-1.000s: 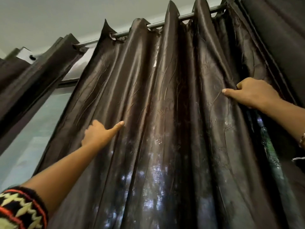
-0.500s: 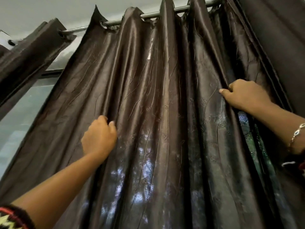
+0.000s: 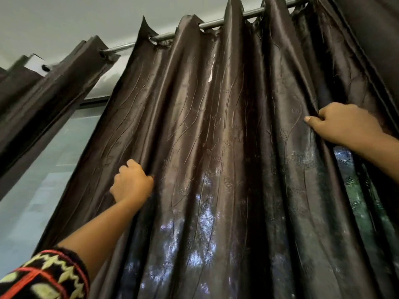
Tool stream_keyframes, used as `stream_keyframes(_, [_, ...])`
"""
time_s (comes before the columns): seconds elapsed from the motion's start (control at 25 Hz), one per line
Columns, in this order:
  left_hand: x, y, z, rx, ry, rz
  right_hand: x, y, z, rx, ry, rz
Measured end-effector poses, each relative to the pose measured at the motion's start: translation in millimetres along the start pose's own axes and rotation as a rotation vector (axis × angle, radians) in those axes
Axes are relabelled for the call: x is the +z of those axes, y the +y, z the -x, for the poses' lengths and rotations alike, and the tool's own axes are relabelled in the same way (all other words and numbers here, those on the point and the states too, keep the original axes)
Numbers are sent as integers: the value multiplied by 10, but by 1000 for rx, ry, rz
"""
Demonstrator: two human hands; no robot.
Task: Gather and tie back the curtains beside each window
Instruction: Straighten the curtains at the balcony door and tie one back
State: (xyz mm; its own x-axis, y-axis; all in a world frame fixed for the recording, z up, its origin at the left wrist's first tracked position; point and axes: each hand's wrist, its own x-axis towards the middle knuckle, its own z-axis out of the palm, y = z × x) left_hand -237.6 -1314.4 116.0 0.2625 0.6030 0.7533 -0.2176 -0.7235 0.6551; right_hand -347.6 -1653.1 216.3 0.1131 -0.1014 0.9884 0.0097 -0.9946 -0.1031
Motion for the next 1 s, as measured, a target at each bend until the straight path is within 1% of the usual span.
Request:
stream_keyframes(0.08, [-18, -62, -1, 94, 65, -5, 10, -40, 12, 0, 4, 3])
stream_keyframes(0.16, [-11, -60, 89, 242, 114, -3, 35, -48, 32, -6, 1, 3])
stream_keyframes(0.2, [-14, -17, 157, 322, 112, -5, 48, -46, 39, -11, 1, -1])
stream_keyframes(0.28, [-45, 141, 301, 437, 76, -3, 74, -33, 49, -25, 2, -5])
stream_keyframes(0.36, [-109, 365, 432, 508, 39, 35, 94, -10, 49, -29, -5, 0])
stream_keyframes(0.44, [-161, 650, 588, 587, -8, 112, 107, 13, 39, -23, -13, 16])
stream_keyframes(0.6, [-233, 1315, 1024, 744, -172, 330, 100, 28, 28, 1, -42, 20])
stream_keyframes(0.68, [-299, 1507, 1162, 765, -229, 384, 88, 19, 27, 3, -38, 11])
stream_keyframes(0.72, [-322, 1526, 1189, 776, -210, 367, 77, 17, 24, 1, -30, 8])
stream_keyframes(0.76, [-341, 1494, 1180, 792, -146, 336, 65, 24, 24, -2, -22, 9])
stream_keyframes(0.84, [-389, 1300, 1040, 764, 83, 271, 47, 47, 24, -15, -12, 19])
stream_keyframes(0.92, [-429, 1029, 738, 634, 282, 261, 34, 71, 24, -20, -10, 27])
stream_keyframes(0.96, [-447, 871, 556, 532, 330, 255, 22, 80, 23, -20, -11, 32])
stream_keyframes(1.0, [-463, 693, 375, 414, 324, 231, 9, 86, 25, -18, -13, 33])
